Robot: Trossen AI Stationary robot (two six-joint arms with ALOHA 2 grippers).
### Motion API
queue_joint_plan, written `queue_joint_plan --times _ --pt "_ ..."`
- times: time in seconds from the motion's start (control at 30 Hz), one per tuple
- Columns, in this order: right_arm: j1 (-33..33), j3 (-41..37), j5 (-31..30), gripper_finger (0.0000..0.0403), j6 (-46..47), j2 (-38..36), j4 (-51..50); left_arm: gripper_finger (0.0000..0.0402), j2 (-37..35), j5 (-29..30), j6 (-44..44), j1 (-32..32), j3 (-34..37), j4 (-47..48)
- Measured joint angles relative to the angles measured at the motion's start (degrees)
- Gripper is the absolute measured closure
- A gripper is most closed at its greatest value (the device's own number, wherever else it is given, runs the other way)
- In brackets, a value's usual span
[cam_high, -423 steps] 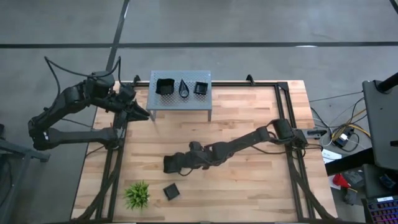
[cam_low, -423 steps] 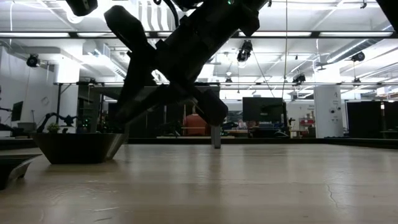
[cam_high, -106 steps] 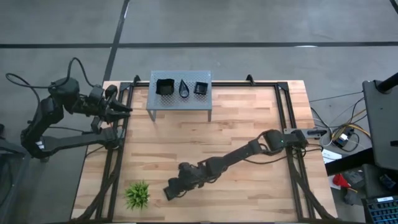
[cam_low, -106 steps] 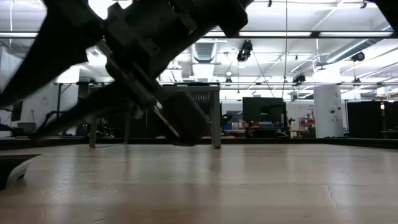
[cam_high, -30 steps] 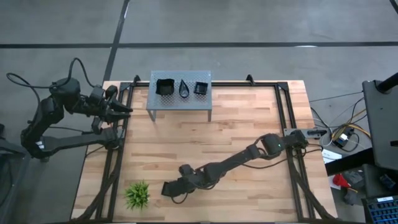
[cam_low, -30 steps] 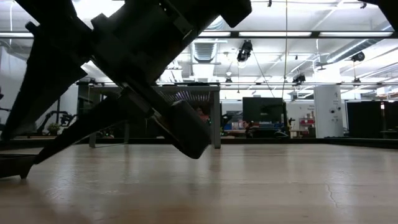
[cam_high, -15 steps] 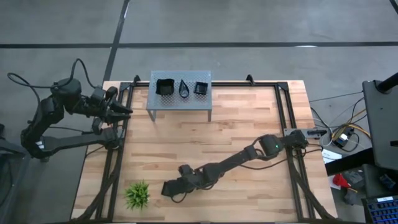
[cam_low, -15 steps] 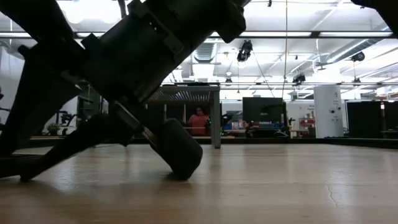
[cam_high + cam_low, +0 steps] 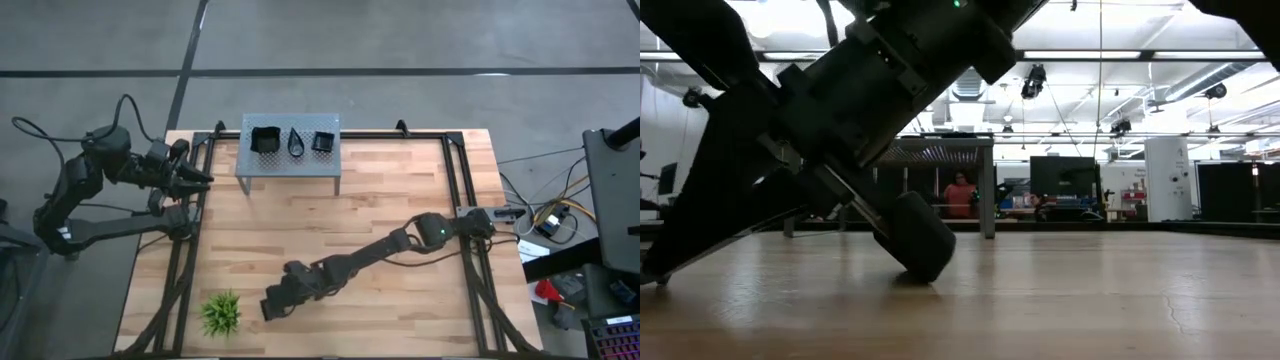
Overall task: Pick & Place Mini shaped plates
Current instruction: Stack the square plate on top of the other square plates on the shelf
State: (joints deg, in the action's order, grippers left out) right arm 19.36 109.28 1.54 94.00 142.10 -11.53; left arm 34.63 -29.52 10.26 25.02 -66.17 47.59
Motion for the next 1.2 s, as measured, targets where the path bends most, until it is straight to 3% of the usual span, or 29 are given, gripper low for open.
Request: queue_joint_plan --times 0.2,0.5,0.87,1.03,1.2 --pt "-2.37 0.12 10.40 0.0394 -3.01 -1.63 1.90 0.0298 0.01 -0.03 0.16 -0.01 0.00 -1.55" --pt "-7.34 4.44 35.39 0.0394 -4.48 -3.14 5.13 0.0298 0.62 -4.92 -3.14 -0.05 0.00 -4.56" --pt "-14.38 14.74 60.02 0.0394 -4.09 -3.27 5.01 0.0298 3.96 -18.65 0.90 -1.33 0.00 -16.46" --pt "-18.13 18.70 61.52 0.0394 -3.82 -3.43 4.92 0.0298 6.17 -24.77 5.47 -3.31 0.00 -21.01" --pt "-21.11 21.31 58.93 0.0394 -4.35 -3.50 5.06 0.0298 7.54 -27.90 7.70 -6.26 0.00 -22.13"
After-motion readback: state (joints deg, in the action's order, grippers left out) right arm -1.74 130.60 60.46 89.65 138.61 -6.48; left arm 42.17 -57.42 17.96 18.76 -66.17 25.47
